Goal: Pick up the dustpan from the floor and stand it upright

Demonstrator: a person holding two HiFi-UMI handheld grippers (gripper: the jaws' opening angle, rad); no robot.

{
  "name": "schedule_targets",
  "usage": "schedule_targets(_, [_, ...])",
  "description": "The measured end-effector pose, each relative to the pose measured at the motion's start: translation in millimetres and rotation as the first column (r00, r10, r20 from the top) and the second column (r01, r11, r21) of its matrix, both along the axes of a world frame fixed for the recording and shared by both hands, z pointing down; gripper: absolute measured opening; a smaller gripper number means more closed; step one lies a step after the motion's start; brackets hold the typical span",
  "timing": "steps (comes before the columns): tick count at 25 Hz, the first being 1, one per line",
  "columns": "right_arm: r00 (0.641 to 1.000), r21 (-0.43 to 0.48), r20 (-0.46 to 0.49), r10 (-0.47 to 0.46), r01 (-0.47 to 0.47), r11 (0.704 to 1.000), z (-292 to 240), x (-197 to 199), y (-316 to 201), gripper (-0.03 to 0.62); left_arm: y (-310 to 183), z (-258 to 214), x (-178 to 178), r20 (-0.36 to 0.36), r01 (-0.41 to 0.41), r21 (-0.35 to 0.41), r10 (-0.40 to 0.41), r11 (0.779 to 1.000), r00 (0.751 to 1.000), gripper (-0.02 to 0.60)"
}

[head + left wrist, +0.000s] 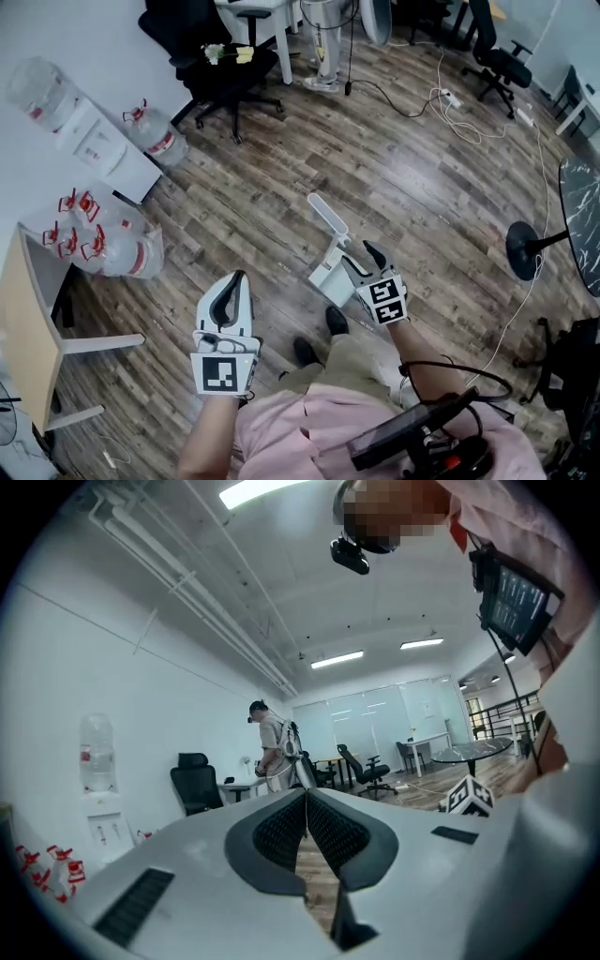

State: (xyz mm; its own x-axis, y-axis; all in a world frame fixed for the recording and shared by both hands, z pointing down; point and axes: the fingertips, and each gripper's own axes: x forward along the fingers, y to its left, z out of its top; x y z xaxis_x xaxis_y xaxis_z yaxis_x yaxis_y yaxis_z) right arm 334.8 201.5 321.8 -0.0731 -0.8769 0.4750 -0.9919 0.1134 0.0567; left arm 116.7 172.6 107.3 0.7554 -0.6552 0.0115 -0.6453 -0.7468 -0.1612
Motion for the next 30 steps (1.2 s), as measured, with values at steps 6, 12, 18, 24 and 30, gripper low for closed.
schedule_targets(6, [0.998, 0.220, 0.014, 0.062, -0.063, 0.974, -120.7, -27.9, 15.2, 0.191, 7.8, -56.4, 11.8, -0.034, 0.043, 0.076, -0.040, 0.996, 0.999, 0.014])
schedule_targets(12, [0.999, 0.426, -0.037, 0.025, -0.007, 0.905, -239.4, -63.9, 4.7, 0.069, 20.1, -117.1, 21.7, -0.070, 0.036, 0.202, -0.022, 0.979, 0.997, 0.014])
schedule_targets(18, [0.996, 0.507, -0.078, 0.054, -0.007, 0.862, -277.7, -77.9, 10.5, 0.002, 21.8, -132.5, 22.7, -0.113, 0.035, 0.212, -0.011, 0.977, 0.994, 0.014])
schedule_targets(24, [0.994, 0.534, -0.097, 0.056, 0.004, 0.846, -284.7, -77.9, 15.2, 0.000, 21.6, -142.0, 15.2, -0.140, 0.042, 0.230, -0.010, 0.972, 0.990, 0.014])
schedule_targets(30, [0.994, 0.544, -0.101, 0.053, 0.011, 0.839, -291.5, -81.0, 13.0, 0.000, 19.7, -141.0, 14.5, -0.146, 0.036, 0.232, -0.002, 0.972, 0.989, 0.014])
